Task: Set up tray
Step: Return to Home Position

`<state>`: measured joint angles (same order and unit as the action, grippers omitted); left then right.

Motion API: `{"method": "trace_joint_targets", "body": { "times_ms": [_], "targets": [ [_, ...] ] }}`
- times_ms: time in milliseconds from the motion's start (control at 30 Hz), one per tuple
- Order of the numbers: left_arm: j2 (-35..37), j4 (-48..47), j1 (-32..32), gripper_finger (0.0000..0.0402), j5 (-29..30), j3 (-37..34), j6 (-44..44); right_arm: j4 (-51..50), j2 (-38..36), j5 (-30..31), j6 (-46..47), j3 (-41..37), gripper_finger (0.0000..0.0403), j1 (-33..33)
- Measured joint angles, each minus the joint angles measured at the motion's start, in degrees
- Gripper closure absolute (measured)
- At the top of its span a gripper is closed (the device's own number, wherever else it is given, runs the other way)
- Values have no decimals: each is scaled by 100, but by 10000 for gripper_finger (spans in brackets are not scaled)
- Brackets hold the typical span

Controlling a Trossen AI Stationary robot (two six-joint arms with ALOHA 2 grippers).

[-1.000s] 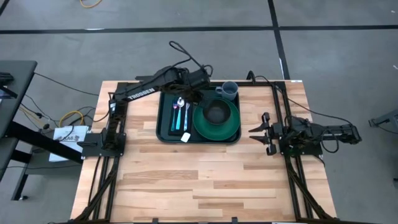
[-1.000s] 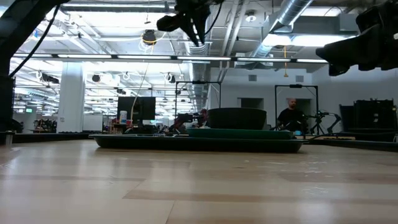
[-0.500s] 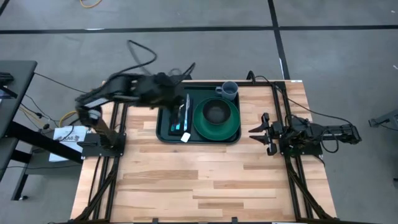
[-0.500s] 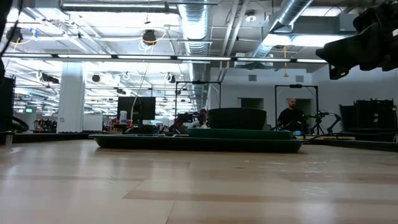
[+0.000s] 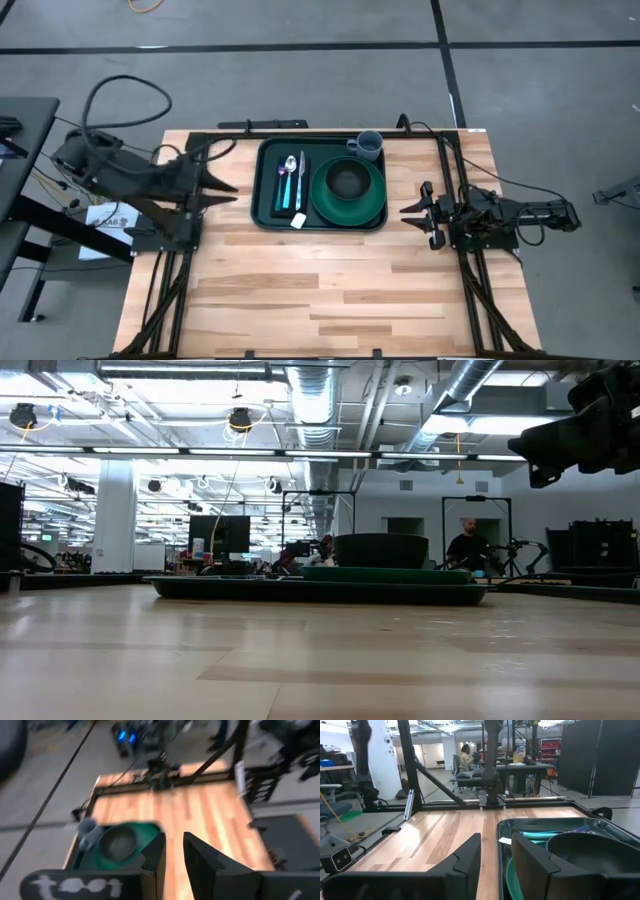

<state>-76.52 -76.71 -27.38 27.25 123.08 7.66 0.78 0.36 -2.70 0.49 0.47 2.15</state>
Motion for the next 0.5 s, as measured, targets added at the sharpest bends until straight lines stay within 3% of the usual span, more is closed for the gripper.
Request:
{"method": "trace_joint_targets", "body": {
  "times_ms": [233,400,500],
  "targets": [
    [1885,2811,-79,345,-1162,-3532,-614,0,0,0,0,-2,301,0],
    [3315,4093,4,345,-1241,-5772,-671,0,-1,-2,0,-2,301,0],
    [4155,4727,42,345,-1625,-6836,-469,0,0,-2,0,-2,301,0]
  ]
}}
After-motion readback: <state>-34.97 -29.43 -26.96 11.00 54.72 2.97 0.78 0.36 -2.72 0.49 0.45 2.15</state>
